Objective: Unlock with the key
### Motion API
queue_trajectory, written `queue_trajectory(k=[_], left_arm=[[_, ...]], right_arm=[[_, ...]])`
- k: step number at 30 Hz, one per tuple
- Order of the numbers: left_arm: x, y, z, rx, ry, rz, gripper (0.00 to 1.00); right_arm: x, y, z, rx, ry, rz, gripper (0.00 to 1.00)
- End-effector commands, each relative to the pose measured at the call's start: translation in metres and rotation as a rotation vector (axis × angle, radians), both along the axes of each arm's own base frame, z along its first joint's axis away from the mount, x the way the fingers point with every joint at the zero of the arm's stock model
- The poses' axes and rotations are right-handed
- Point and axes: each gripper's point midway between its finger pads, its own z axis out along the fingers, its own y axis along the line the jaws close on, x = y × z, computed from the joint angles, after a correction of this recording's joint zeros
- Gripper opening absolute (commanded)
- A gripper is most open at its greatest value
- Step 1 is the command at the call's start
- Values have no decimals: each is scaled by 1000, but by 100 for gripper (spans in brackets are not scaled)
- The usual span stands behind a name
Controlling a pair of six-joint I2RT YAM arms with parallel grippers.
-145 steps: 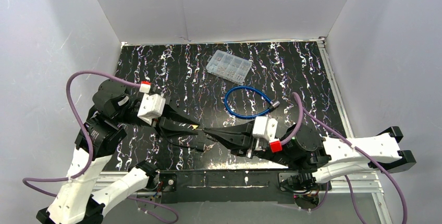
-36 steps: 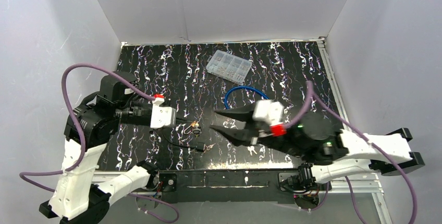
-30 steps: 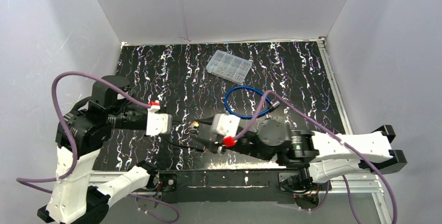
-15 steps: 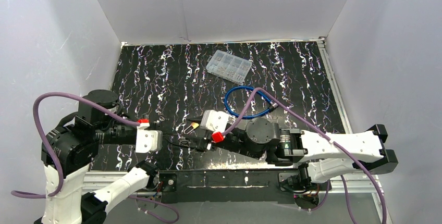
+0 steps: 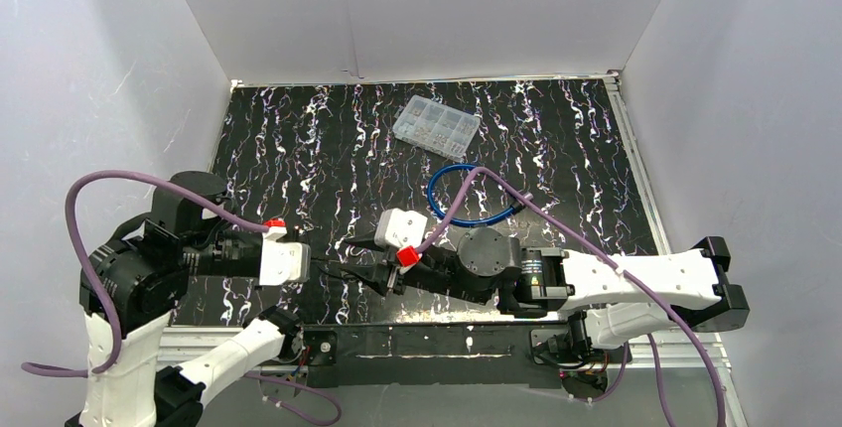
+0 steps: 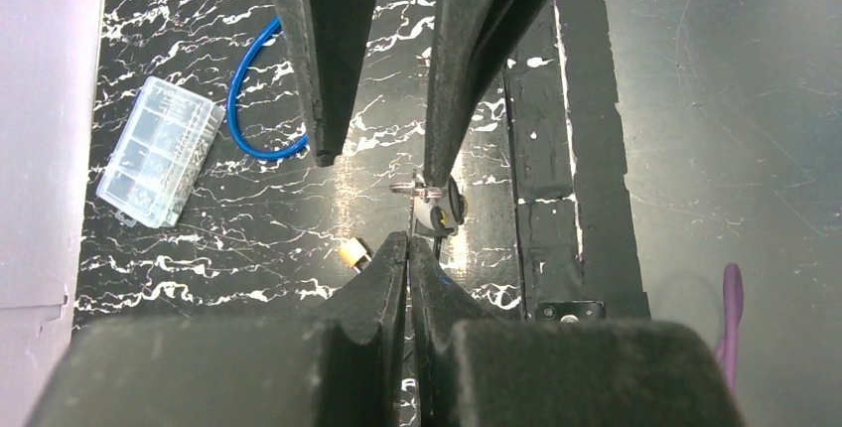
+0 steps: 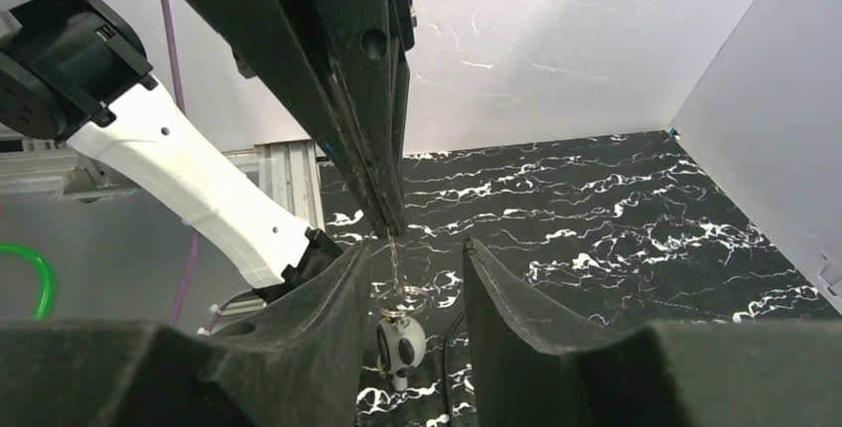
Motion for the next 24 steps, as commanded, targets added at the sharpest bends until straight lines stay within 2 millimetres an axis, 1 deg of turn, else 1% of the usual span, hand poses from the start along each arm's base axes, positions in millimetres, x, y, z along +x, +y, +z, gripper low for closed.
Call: queue_trajectory(k=[1, 4, 7, 10, 11, 13, 16, 19, 22, 24], left_arm=[[0, -6, 2, -17, 36, -14, 0], [6, -9, -4, -12, 31, -17, 0], [9, -14, 1, -39, 27, -22, 0], [10, -16, 10, -60, 34, -18, 0], [10, -17, 11, -62, 41, -18, 0], [11, -19, 11, -68, 46, -18, 0], [13, -22, 12, -73, 60, -17, 0], [13, -24, 13, -80, 82, -21, 0], [13, -23, 12, -76, 84, -20, 0], [13, -24, 13, -76, 96, -17, 0]], right_arm=[[4, -7, 14, 72, 38, -24, 47], [13, -11, 11, 59, 42, -70, 48], [19, -15, 9, 64, 28, -87, 46], [23, -15, 11, 85, 50, -73, 44], [23, -15, 13, 90, 59, -67, 43], [21, -14, 12, 78, 70, -42, 41], [19, -16, 8, 81, 72, -15, 36], [22, -19, 3, 71, 78, -23, 27], [22, -20, -1, 65, 88, -22, 23], [22, -19, -3, 58, 90, -22, 23]])
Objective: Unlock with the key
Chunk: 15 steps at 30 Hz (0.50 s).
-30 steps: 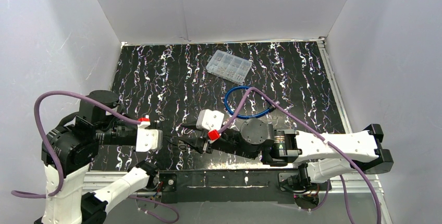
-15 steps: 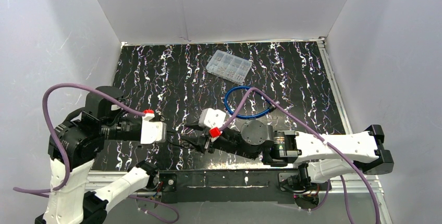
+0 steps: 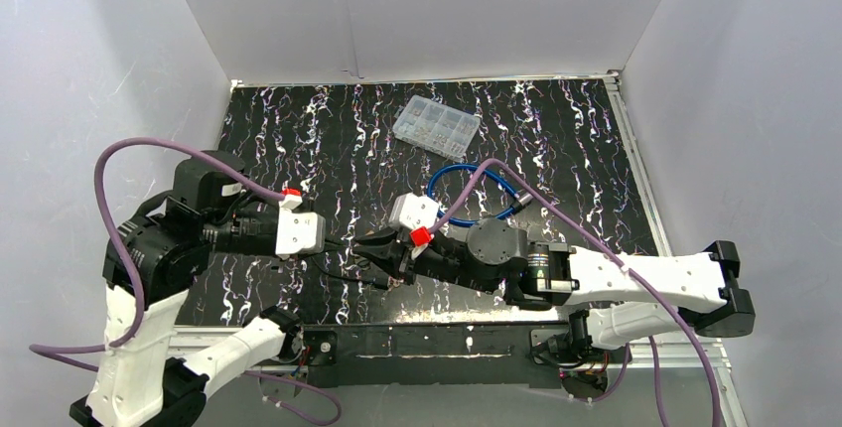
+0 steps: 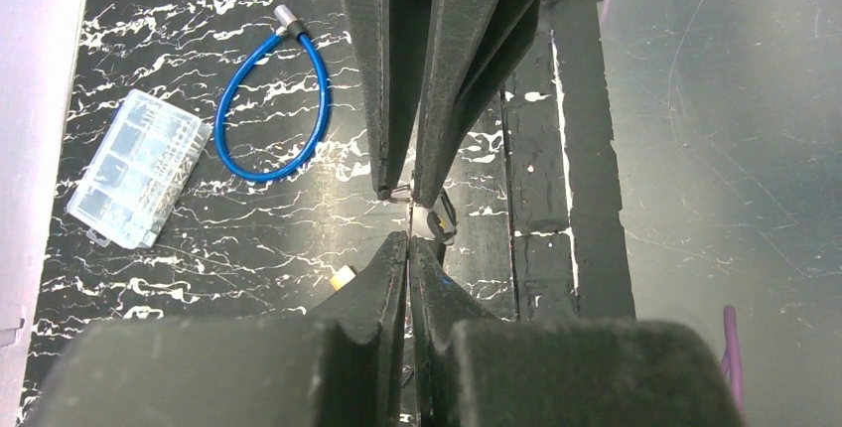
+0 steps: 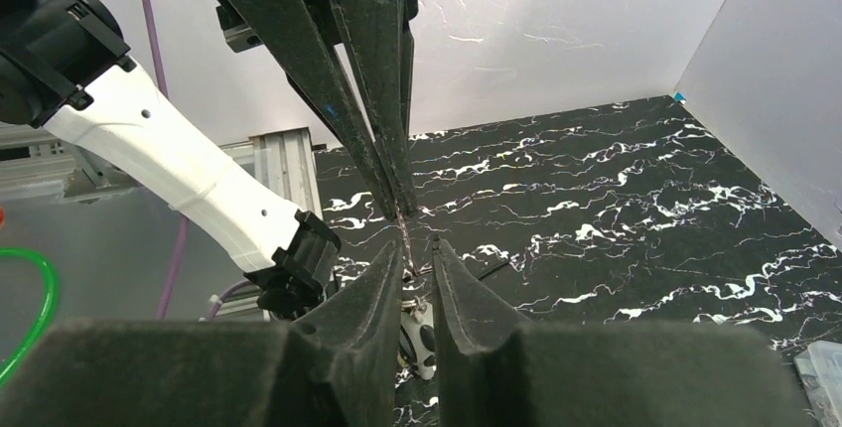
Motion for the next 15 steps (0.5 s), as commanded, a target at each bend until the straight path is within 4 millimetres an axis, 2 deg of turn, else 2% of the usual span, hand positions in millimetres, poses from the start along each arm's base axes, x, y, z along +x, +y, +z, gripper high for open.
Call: queue_trajectory(k=[1, 6, 10, 11, 15], left_arm=[[-8, -3, 10, -35, 26, -21, 0], [-12, -4, 13, -47, 27, -38, 0], [-14, -3, 15, -41, 22, -53, 0], [-13, -3, 15, -38, 20, -52, 0], [-13, -2, 12, -30, 14, -49, 0]], right_arm=[[0, -6, 15, 59, 21, 4, 23], [3, -6, 13, 59, 28, -13, 40], [6, -5, 13, 63, 31, -16, 42], [6, -5, 15, 67, 29, -10, 40], [8, -6, 18, 79, 30, -9, 20]])
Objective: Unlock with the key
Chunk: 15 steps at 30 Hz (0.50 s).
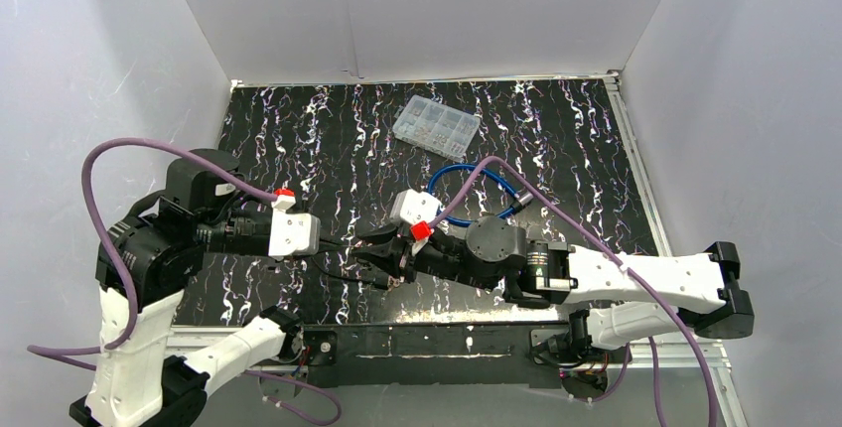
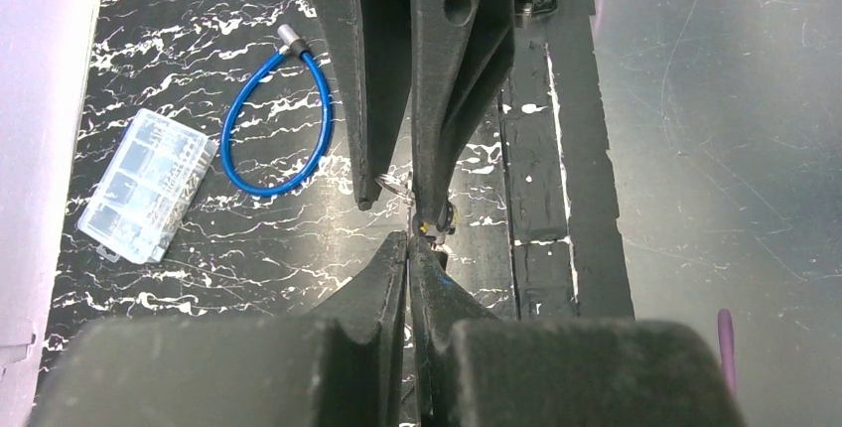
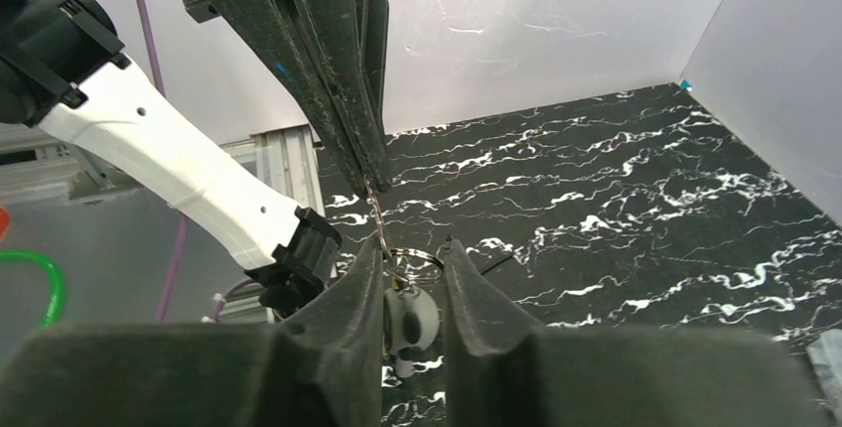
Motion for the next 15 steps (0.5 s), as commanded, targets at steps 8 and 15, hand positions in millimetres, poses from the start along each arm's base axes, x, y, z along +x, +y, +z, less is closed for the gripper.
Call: queue_trajectory(k=[8, 15], left_arm=[[-10, 1, -2, 3, 22, -32, 0], [-14, 3, 0, 3, 26, -38, 0]], right_arm=[[-7, -10, 35, 128, -26, 60, 15], [-11, -12, 40, 134, -59, 85, 25]])
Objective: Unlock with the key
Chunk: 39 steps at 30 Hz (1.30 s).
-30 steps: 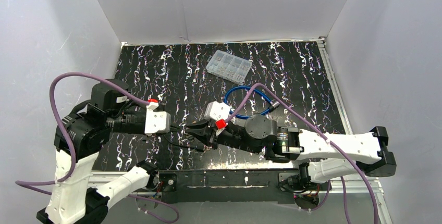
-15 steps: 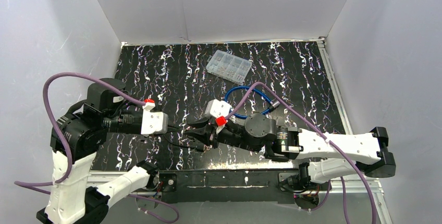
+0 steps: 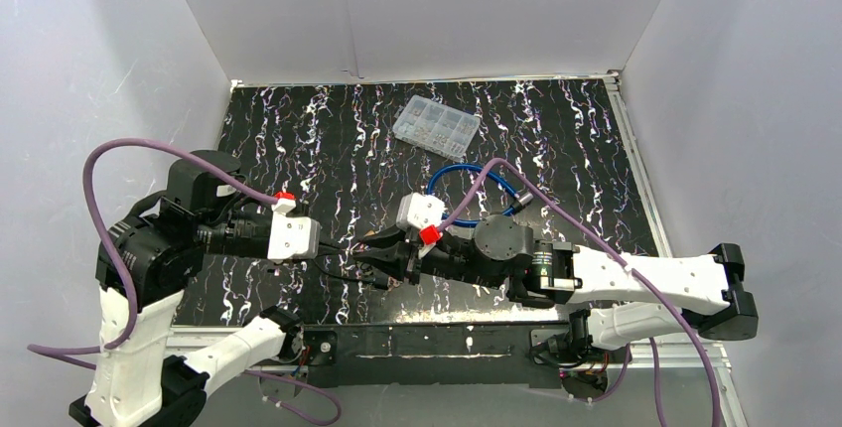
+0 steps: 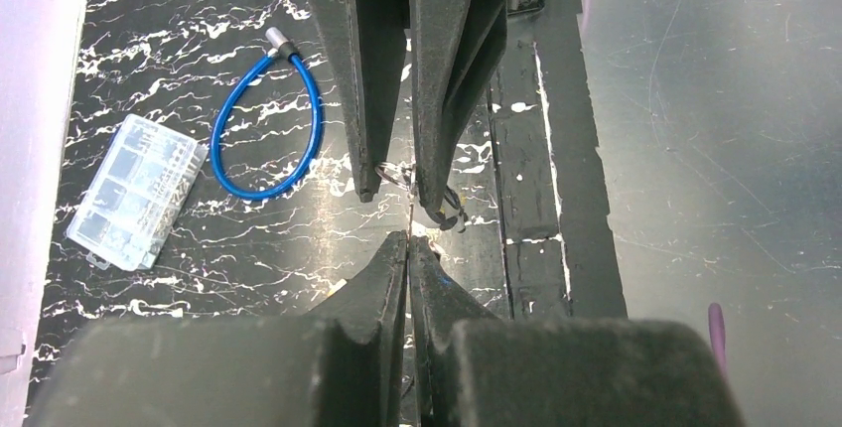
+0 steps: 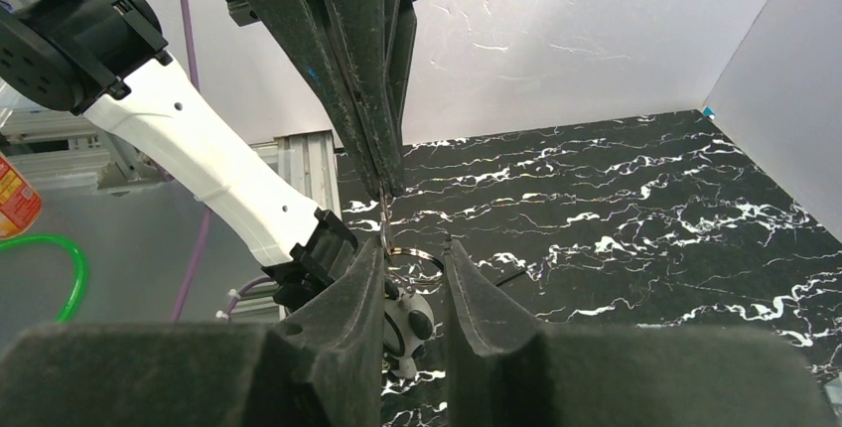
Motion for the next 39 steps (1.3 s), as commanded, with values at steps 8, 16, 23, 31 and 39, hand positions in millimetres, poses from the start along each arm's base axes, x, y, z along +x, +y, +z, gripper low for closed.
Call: queue_trajectory(k=[8, 16, 23, 31, 39], left_arm=[[-11, 3, 3, 3, 23, -24, 0], [-8, 4, 1, 11, 6, -19, 0], [-7, 4, 2, 10, -7, -14, 0], [-7, 4, 3, 4, -14, -12, 0], [-8, 4, 8, -5, -23, -16, 0]], right_arm=[[-5, 0, 35, 90, -58, 38, 13], [1, -3, 39, 120, -83, 7, 42], [-4, -3, 45, 128, -108, 36, 35], [-5, 5, 32, 72, -99, 47, 29], [-3, 10, 28, 28, -100, 39, 29]])
